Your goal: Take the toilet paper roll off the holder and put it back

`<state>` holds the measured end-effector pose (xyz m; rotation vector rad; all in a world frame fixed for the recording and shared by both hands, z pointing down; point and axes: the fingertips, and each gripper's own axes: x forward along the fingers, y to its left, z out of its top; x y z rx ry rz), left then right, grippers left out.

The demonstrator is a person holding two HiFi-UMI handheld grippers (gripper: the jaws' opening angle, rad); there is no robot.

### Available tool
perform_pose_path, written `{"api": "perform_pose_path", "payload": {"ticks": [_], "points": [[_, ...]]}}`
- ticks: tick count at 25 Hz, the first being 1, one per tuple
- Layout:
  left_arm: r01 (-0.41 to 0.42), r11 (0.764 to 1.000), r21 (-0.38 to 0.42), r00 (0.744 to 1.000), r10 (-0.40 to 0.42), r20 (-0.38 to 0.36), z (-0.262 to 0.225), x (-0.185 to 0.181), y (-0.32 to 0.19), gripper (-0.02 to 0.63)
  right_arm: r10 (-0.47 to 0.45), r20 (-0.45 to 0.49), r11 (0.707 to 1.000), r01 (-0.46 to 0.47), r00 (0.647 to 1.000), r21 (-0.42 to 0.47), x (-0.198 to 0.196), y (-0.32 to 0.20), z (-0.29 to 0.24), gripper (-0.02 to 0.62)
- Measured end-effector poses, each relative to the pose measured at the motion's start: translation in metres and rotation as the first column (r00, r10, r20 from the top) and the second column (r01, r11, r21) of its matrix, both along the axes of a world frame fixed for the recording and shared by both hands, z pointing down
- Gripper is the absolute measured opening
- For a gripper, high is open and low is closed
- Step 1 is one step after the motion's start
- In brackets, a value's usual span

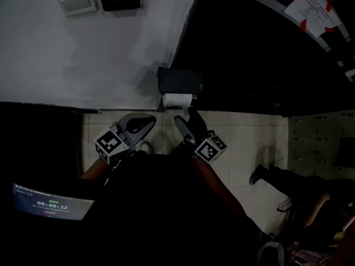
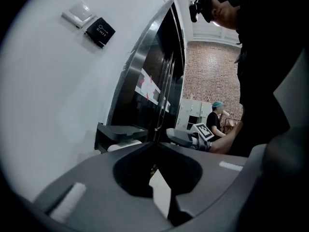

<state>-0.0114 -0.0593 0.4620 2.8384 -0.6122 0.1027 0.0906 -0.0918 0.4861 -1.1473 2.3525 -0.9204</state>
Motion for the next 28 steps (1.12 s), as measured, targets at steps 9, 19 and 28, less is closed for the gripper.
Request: {"api": "perform_pose_path", "payload": {"ticks": [9,19,28], "points": [[-0.004,1.000,0.004,1.000,0.004,0.008,0.001,0.002,0.002,0.000,-0.031,-0.442,0.949,0.166,0.896,0.269,-0.015,0.010,-0.030,0.458],[-0.002,1.000,0.006,1.000,0.002,0.007,0.001,0.000,0.002,0.000,-0.071,-0.467,0.919,0.240,0.881,0.314,-0.028,0.024,-0.045,0.000],[-0.006,1.000,0.006,1.000,0.006,0.006,0.002,0.001,0.003,0.000,-0.109,-0.513,0.903,0.301,0.851,0.306,-0.042,0.031,-0.039,0.000]]}}
